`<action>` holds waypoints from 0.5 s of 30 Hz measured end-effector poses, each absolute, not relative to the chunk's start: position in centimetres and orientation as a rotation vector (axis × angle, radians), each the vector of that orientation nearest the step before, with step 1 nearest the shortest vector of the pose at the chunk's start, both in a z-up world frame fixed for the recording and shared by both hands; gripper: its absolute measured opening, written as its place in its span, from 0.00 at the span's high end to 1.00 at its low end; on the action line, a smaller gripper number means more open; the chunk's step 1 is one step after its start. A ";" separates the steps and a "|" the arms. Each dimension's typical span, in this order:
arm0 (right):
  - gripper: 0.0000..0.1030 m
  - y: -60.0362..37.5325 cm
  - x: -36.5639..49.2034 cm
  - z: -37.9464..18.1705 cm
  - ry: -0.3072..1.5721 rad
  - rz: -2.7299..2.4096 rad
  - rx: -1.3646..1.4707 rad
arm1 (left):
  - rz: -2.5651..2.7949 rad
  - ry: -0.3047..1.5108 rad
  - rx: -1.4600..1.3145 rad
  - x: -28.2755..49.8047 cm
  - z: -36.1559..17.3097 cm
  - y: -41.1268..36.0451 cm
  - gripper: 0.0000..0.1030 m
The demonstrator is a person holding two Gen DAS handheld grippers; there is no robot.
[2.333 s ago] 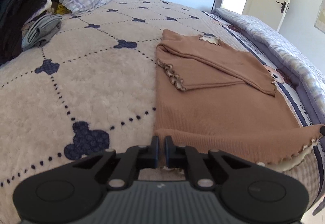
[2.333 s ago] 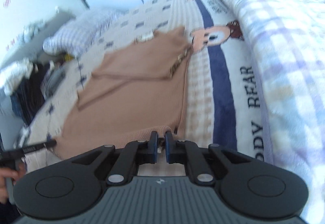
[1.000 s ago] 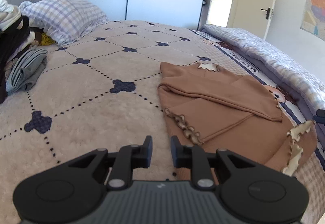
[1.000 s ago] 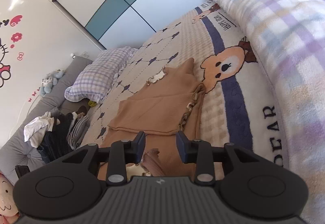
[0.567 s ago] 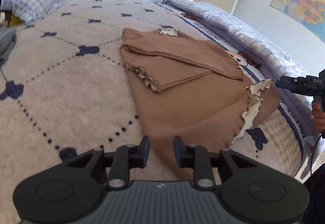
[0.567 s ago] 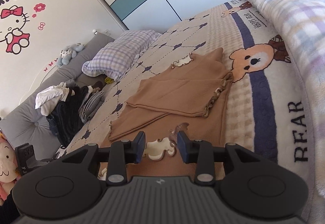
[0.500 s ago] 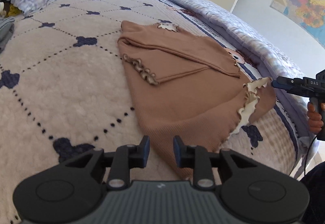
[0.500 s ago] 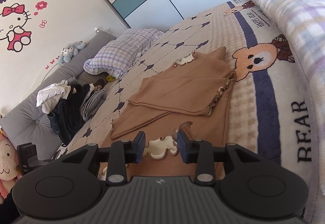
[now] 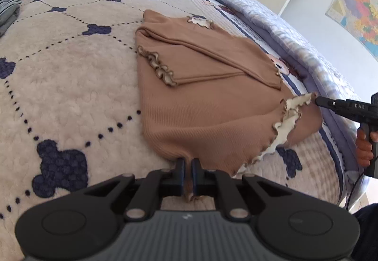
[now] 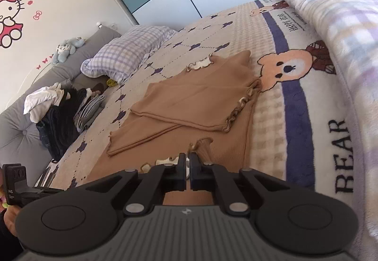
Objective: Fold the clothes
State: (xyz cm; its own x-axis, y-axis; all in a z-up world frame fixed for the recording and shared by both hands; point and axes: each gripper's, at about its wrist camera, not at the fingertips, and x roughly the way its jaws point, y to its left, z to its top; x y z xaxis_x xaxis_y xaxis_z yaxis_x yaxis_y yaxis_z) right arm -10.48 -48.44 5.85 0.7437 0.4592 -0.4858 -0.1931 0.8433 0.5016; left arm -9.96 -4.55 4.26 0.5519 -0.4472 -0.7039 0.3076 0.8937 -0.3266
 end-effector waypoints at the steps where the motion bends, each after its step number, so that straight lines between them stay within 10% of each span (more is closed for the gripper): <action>1: 0.99 -48.5 -10.5 6.0 0.628 0.360 0.438 | -0.444 0.872 -0.179 -9.9 4.5 -4.5 0.94; 8: 0.92 -48.1 -10.3 6.2 0.627 0.356 0.379 | -0.413 0.815 -0.283 -9.1 6.4 -3.6 0.94; 12: 0.61 -48.9 -11.2 7.1 0.560 0.410 0.429 | -0.379 0.807 -0.330 -8.1 7.1 -3.7 0.94; 15: 0.60 -48.8 -11.3 6.9 0.573 0.394 0.405 | -0.356 0.796 -0.358 -7.1 7.4 -3.7 0.94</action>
State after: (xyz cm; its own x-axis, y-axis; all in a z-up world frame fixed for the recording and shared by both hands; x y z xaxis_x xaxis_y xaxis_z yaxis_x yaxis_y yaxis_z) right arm -11.33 -48.80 6.95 0.7712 0.4626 -0.4373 -0.2429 0.8488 0.4696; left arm -7.07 -3.71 7.45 0.6471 -0.4381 -0.6240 0.1737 0.8816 -0.4388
